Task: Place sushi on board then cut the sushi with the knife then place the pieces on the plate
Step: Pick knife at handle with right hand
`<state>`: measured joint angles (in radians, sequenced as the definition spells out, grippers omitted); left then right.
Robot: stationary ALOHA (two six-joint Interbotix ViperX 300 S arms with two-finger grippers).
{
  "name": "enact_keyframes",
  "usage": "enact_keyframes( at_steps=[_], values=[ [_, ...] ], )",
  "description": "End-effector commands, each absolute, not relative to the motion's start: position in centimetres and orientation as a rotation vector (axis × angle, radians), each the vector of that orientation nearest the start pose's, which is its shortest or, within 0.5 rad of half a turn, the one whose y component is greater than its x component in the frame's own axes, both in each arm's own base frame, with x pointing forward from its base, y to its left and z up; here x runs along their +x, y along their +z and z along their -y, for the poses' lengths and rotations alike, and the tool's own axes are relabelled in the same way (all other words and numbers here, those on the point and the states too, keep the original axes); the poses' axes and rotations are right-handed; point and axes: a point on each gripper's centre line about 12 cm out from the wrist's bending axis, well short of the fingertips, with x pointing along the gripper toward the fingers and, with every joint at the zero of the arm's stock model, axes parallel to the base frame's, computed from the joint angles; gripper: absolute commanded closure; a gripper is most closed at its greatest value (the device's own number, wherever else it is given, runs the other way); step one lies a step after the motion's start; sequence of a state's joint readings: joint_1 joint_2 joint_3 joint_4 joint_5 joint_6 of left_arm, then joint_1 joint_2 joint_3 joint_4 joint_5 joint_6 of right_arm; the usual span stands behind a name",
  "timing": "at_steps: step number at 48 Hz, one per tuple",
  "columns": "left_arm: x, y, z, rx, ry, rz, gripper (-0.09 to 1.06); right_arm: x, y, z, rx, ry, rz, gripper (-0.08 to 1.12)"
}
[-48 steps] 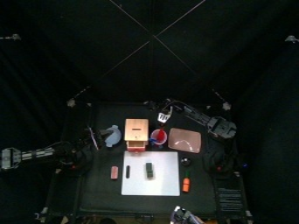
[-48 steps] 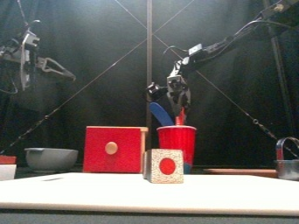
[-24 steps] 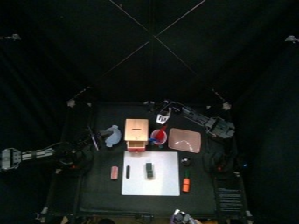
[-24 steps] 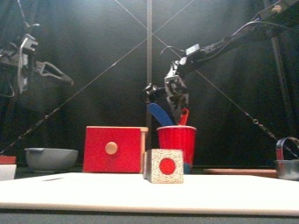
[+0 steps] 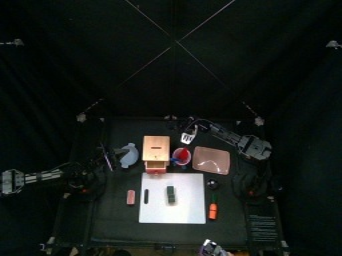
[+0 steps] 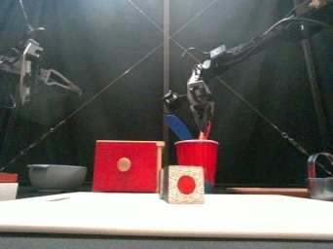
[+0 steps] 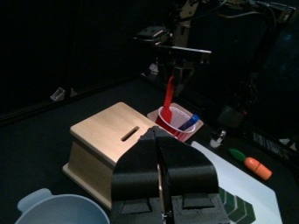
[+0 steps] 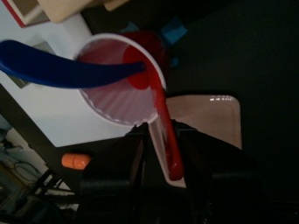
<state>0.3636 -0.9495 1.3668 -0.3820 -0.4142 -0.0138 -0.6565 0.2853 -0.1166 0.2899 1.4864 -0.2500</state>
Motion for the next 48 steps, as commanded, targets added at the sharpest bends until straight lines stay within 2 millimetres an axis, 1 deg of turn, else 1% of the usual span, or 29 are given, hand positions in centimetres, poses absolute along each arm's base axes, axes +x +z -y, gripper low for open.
enact_keyframes(
  at_steps=[1, 12, 31, 34, 45, 48],
  values=[
    [16.5, 23.0, -8.4, -0.357, 0.522, 0.081, 0.86, 35.7, 26.1, 23.5, 0.546, -0.127, -1.414, 0.37],
    [16.4, 22.8, -8.4, -0.362, 0.526, 0.076, 0.86, 36.1, 27.2, 23.7, 0.527, -0.135, -1.381, 0.37],
    [16.2, 22.4, -8.4, -0.363, 0.534, 0.066, 0.86, 36.1, 27.0, 23.9, 0.532, -0.143, -1.389, 0.40],
    [16.2, 22.4, -8.5, -0.365, 0.540, 0.068, 0.86, 36.1, 27.0, 24.0, 0.531, -0.148, -1.392, 0.44],
    [16.1, 22.4, -8.6, -0.363, 0.548, 0.067, 0.86, 36.0, 26.8, 24.1, 0.532, -0.166, -1.402, 0.65],
    [16.1, 22.4, -8.6, -0.363, 0.546, 0.067, 0.86, 36.1, 26.8, 24.1, 0.534, -0.163, -1.398, 0.68]
  ],
)
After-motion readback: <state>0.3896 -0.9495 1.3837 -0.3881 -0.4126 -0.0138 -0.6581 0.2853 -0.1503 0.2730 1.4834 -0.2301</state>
